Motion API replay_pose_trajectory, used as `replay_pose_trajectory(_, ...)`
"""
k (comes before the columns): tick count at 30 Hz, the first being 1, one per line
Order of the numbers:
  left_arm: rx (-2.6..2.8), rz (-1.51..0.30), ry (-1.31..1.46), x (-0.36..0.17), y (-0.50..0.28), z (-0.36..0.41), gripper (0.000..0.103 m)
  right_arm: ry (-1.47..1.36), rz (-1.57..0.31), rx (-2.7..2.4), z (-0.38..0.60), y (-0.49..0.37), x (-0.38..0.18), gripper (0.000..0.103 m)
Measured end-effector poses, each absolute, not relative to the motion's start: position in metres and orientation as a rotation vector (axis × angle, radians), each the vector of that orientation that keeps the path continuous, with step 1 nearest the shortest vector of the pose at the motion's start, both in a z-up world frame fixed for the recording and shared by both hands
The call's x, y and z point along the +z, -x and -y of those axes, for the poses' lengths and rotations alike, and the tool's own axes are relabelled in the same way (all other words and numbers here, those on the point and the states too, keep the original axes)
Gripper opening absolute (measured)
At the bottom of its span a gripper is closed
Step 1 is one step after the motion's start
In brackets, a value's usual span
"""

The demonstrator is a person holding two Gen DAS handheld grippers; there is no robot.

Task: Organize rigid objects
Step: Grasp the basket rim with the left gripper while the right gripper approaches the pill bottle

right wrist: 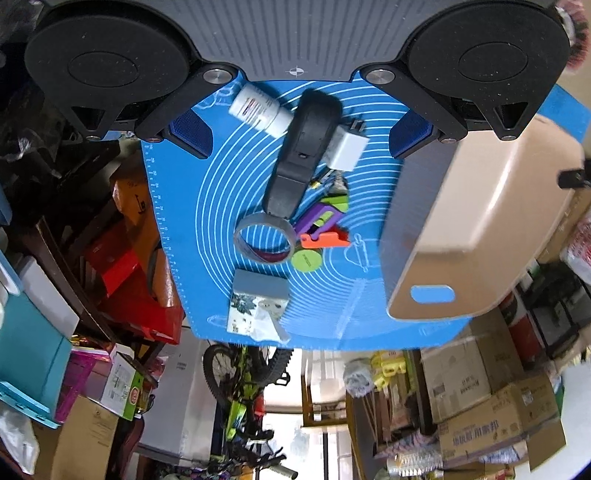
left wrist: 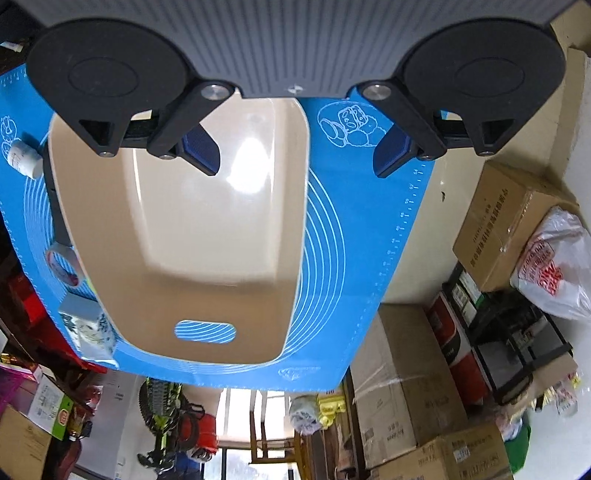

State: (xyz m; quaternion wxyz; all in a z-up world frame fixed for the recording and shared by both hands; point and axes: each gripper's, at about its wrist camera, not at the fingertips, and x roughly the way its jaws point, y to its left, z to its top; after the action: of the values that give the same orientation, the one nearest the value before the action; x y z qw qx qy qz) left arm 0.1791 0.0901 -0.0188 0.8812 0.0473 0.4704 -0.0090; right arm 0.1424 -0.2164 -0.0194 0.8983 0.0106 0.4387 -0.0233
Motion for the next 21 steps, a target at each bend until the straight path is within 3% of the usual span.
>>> replay_pose_trajectory(5,-0.022,-1.009,-0.145,-0.025,-0.196,-0.096,0.084,0.037,-0.998,-0.017,0.221,-0.171,-0.047,0.101)
replay_pose_trajectory(14,-0.03,-1.072,-0.2,-0.041,-0.212,-0.095,0.059,0.116,-1.129,0.092,0.238,-0.208,-0.097,0.101)
replay_pose_trajectory(19,-0.022,-1.139,-0.179,-0.052,-0.221,-0.097,0.02,0.028,-1.216,0.107,0.256,-0.216,-0.119,0.101)
replay_pose_trajectory(21,-0.032,-1.147,-0.161,-0.053,-0.222,-0.098,0.015,0.042,-1.241,0.103,0.258,-0.218,-0.127,0.101)
